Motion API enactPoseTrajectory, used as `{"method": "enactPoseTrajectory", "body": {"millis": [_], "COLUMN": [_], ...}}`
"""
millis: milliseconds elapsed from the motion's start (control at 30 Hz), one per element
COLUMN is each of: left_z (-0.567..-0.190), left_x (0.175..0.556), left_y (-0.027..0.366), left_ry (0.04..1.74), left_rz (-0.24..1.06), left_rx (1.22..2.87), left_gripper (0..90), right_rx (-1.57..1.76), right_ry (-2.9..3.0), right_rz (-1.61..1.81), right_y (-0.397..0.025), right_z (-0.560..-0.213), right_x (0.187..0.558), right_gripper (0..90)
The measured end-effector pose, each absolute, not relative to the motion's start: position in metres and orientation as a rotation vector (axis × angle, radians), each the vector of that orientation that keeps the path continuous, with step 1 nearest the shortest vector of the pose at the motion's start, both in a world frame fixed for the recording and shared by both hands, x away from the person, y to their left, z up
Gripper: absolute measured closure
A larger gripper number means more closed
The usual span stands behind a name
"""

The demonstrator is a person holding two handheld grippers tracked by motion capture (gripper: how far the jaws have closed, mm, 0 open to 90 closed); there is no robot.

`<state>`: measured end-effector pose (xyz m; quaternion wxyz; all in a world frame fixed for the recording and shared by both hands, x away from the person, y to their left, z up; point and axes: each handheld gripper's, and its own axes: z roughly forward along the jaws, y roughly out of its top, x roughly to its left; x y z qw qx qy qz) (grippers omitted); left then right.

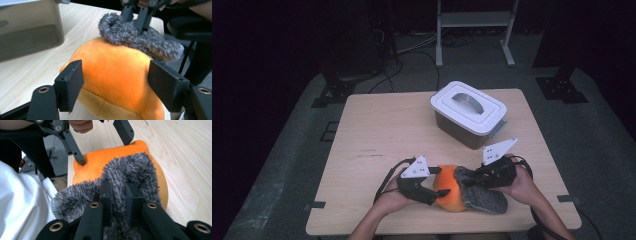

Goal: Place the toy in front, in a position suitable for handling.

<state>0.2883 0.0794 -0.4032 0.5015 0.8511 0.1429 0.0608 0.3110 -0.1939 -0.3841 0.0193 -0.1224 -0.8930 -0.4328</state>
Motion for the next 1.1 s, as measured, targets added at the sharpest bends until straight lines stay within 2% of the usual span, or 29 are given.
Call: {"method": "enactPoseTrajectory", "body": {"millis": [100, 267, 567, 767, 867, 967, 1100], "left_z": [-0.406, -0.406, -0.406, -0.404, -0.4, -0.399, -0.403], "left_x": [0.285, 0.277, 0.277, 0.275, 0.279, 0.281, 0.275], "left_y": [0.076, 0.07, 0.072, 0.072, 0.075, 0.077, 0.073], "left_ry": [0.322, 0.216, 0.197, 0.173, 0.228, 0.245, 0.192], "left_rz": [0.154, 0.173, 0.199, 0.209, 0.192, 0.176, 0.201], "left_rx": [2.075, 2.096, 2.108, 2.119, 2.103, 2.101, 2.127], "left_gripper": [35.1, 37.2, 36.0, 35.1, 27.8, 26.3, 34.6], "right_rx": [-0.36, -0.374, -0.378, -0.416, -0.406, -0.352, -0.282], "right_ry": [-2.794, -2.776, -2.832, -2.788, -2.797, -2.758, -2.748], "right_rz": [-1.359, -1.467, -1.319, -1.416, -1.375, -1.328, -1.292], "right_y": [-0.193, -0.191, -0.194, -0.197, -0.194, -0.192, -0.187], "right_z": [-0.38, -0.37, -0.376, -0.373, -0.378, -0.379, -0.378], "right_x": [0.31, 0.307, 0.31, 0.311, 0.311, 0.31, 0.307], "right_gripper": [77.7, 77.9, 77.5, 76.8, 77.1, 77.1, 76.9]}}
